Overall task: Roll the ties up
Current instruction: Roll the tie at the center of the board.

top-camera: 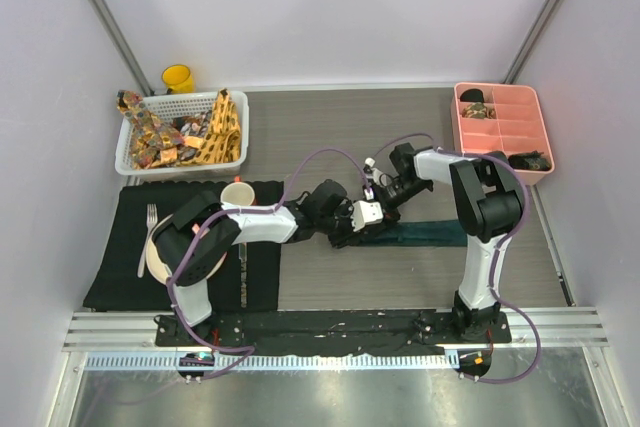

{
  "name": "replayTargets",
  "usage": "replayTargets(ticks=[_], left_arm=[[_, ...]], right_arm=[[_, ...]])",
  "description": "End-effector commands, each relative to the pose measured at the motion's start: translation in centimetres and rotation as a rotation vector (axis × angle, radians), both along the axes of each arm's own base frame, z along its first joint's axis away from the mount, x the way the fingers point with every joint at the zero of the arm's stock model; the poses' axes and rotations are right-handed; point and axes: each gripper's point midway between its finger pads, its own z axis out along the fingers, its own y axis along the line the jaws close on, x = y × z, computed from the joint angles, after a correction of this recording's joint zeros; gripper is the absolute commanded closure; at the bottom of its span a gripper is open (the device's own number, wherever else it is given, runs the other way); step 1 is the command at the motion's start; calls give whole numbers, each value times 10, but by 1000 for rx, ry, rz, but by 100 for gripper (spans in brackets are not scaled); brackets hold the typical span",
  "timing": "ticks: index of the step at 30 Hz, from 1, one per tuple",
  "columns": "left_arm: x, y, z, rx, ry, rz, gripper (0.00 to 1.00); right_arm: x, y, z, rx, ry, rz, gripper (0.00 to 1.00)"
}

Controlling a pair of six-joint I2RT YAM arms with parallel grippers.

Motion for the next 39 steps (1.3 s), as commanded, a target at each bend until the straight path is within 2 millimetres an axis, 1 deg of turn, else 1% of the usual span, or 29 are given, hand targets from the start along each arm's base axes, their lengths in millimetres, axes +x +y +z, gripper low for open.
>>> replayTargets(ticks=[1, 2, 4, 5, 6, 8, 9, 12, 14, 16, 17, 19, 21, 22, 26, 30, 32, 33, 34, 35, 36, 37, 38, 39], left_arm=[[-5, 28, -31, 150, 35, 24, 58], [-5, 28, -31, 154, 40, 26, 57], [-8, 27, -28, 141, 47, 14, 50], [-9, 27, -27, 135, 49, 12, 48], [-9, 25, -20, 114, 43, 9, 43], [-12, 21, -13, 80, 43, -9, 37], [-12, 18, -8, 61, 43, -10, 36], [-10, 8, 5, 0, 36, -26, 33], [-10, -2, 16, -52, 29, -43, 31], [-10, -9, 20, -77, 28, -62, 30], [-7, -14, 24, -95, 21, -68, 29], [-6, -19, 24, -104, 26, -80, 29], [-2, -27, 29, -126, 5, -104, 28], [0, -31, 28, -132, -3, -114, 28], [4, -41, 31, -139, -30, -152, 28], [14, -34, 30, -65, -81, -149, 28], [13, -19, 24, 20, -90, -164, 28], [16, -14, 28, 37, -137, -195, 28], [12, -5, 24, 57, -124, -217, 27], [14, 1, 25, 63, -137, -229, 26], [15, 4, 31, 64, -171, -265, 26], [12, 9, 30, 82, -164, -293, 25], [10, 10, 33, 75, -163, -328, 17], [8, 10, 34, 78, -163, -361, 12]], right_arm=[[9, 5, -5, 4, -18, -8, 65], [10, 2, -9, -9, -17, -8, 82], [4, -7, -22, -59, -12, 7, 96], [4, -12, -27, -74, -5, 6, 99], [0, -17, -33, -89, -4, 16, 99], [-2, -29, -43, -132, 7, 12, 99], [-4, -33, -47, -146, 9, 17, 99], [-2, -44, -59, -197, -11, 22, 99], [4, -48, -65, -222, -24, 9, 99], [8, -50, -70, -248, -37, 7, 99], [10, -52, -71, -266, -34, -2, 99], [12, -53, -74, -286, -26, -10, 99], [14, -53, -75, -301, -19, -23, 99], [13, -54, -78, -311, -9, -24, 99], [13, -54, -79, -318, 12, -32, 99], [12, -54, -77, -314, 18, -30, 99], [10, -54, -77, -313, 22, -28, 99], [10, -54, -76, -311, 21, -27, 99], [10, -53, -76, -309, 18, -23, 99], [9, -53, -76, -308, 22, -21, 99], [8, -54, -75, -307, 26, -20, 99], [8, -54, -75, -304, 24, -16, 99], [8, -53, -74, -303, 23, -13, 99], [7, -53, -74, -301, 24, -12, 99]])
